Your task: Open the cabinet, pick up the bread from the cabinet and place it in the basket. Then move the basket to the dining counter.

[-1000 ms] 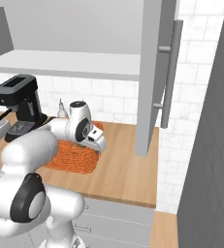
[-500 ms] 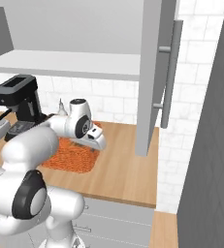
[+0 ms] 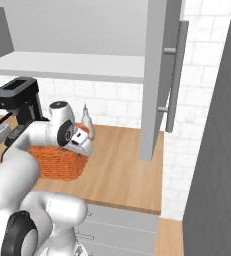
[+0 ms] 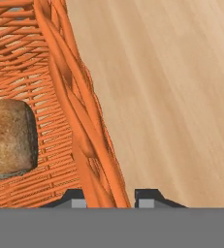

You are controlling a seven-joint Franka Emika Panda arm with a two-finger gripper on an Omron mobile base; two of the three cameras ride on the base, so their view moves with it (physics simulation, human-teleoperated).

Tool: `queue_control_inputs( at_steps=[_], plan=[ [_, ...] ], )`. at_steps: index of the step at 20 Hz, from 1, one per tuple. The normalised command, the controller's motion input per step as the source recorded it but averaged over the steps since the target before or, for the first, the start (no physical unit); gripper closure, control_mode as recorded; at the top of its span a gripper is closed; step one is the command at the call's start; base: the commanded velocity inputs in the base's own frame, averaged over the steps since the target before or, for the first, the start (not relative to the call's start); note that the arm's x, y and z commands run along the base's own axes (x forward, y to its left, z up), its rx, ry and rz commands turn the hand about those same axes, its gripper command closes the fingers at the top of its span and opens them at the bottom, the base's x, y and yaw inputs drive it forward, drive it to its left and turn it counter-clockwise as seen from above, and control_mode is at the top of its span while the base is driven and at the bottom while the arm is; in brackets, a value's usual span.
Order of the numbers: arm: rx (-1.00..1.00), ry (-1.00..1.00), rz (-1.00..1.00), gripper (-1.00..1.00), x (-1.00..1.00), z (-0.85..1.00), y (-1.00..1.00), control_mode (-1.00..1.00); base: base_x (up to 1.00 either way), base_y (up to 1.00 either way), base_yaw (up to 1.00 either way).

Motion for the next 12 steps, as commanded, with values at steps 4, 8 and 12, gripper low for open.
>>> queue_control_inputs(
  at_steps=[4, 8, 12],
  plan=[
    [0.01, -0.3, 0.0, 1.0, -0.58, 0.34, 0.31, -1.0, 0.0, 0.0, 0.0],
    [0.04, -0.19, 0.0, 1.0, -0.57, 0.47, 0.23, -1.0, 0.0, 0.0, 0.0],
    [0.02, -0.03, 0.0, 1.0, -0.69, 0.84, 0.04, -1.0, 0.0, 0.0, 0.0]
  ],
)
